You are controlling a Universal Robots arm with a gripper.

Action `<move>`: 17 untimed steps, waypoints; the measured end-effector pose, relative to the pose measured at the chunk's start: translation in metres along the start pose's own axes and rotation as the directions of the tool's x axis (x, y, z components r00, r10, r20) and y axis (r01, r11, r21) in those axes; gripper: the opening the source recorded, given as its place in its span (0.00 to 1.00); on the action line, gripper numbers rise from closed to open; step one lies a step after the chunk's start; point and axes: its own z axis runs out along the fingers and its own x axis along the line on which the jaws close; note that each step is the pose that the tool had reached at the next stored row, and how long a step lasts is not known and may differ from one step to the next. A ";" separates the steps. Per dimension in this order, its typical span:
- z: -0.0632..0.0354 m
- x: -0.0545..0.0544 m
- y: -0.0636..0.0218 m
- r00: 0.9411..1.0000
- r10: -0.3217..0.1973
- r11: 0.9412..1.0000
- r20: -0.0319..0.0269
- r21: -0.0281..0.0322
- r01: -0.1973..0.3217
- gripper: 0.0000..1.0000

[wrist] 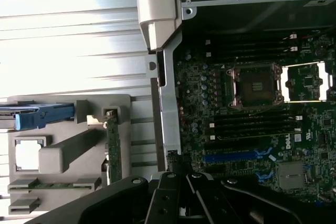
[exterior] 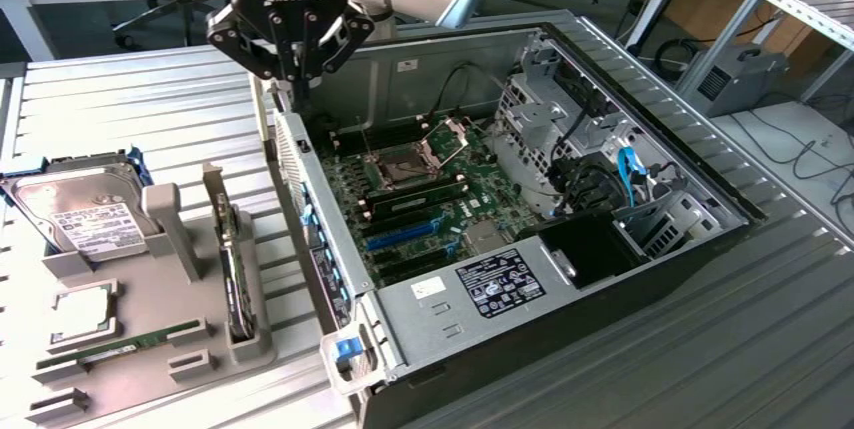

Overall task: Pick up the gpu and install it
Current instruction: 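Reach for the gpu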

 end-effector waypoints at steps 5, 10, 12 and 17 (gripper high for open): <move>0.0000 0.001 -0.0001 1.000 0.000 1.000 0.000 0.000 0.000 0.11; 0.0000 0.002 -0.0001 1.000 0.000 1.000 0.000 0.000 0.000 0.11; 0.0000 0.002 -0.0002 1.000 0.000 1.000 0.000 0.000 0.000 0.11; 0.0000 0.003 -0.0003 1.000 0.000 1.000 0.000 0.000 0.000 0.11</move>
